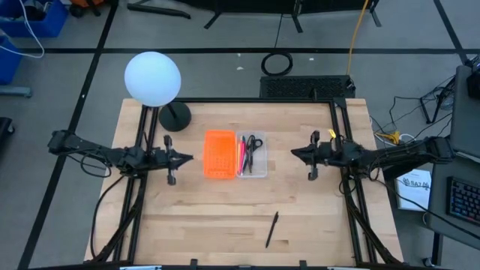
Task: Pick & place school supplies into a supply box
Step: Put the black pen into the orange supply box
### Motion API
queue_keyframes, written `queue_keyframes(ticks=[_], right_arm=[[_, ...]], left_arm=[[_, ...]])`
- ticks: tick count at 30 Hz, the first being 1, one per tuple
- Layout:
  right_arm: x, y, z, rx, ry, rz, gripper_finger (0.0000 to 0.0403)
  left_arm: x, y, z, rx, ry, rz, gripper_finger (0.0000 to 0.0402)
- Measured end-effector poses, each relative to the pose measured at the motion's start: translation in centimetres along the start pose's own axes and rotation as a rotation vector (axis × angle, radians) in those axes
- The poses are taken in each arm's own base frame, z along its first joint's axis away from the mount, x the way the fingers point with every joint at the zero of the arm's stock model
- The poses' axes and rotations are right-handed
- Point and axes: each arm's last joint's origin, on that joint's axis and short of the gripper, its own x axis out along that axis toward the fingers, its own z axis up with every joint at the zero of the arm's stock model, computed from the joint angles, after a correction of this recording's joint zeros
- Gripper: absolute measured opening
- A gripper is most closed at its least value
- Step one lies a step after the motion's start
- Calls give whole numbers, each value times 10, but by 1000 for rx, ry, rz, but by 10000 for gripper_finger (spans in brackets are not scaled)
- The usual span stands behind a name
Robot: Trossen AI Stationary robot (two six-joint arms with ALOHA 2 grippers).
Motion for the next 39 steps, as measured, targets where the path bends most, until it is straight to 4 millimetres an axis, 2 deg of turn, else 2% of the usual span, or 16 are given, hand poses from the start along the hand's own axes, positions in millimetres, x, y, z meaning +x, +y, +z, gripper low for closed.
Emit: queue_keyframes(ticks=[1, 2, 7, 10, 13, 16, 20, 25, 29, 32, 34, 39], right_arm=[[1, -1, -7, -7, 100, -23, 0], [6, 0, -2, -9, 161, -38, 0], [36, 17, 48, 55, 302, -3, 0], [52, 35, 68, 86, 435, 46, 0], [68, 63, 88, 134, 521, 111, 0], [80, 97, 90, 197, 647, 163, 0], [94, 150, 102, 352, 702, 226, 0], [112, 211, 98, 558, 770, 147, 0], [129, 249, 96, 817, 785, 58, 0], [144, 277, 91, 929, 775, -1, 0], [154, 295, 96, 993, 761, 5, 0], [171, 323, 108, 1168, 716, -56, 0]], left_arm=[[0, 0, 0, 0, 2, 11, 21], [0, 1, 0, 0, 3, 21, 21], [0, 1, -2, 21, 21, 31, 10], [0, 1, -2, 52, 22, 34, 3], [0, 1, -2, 128, 24, 37, 9], [0, 1, -2, 170, 23, 37, 23], [0, 1, 1, 188, -1, 45, 32], [0, 2, 6, 227, -45, 61, 23], [0, 2, 6, 270, -43, 62, 9], [0, 2, 6, 280, -41, 63, 3], [0, 2, 6, 279, -41, 63, 7], [0, 3, 6, 279, -38, 74, 29]])
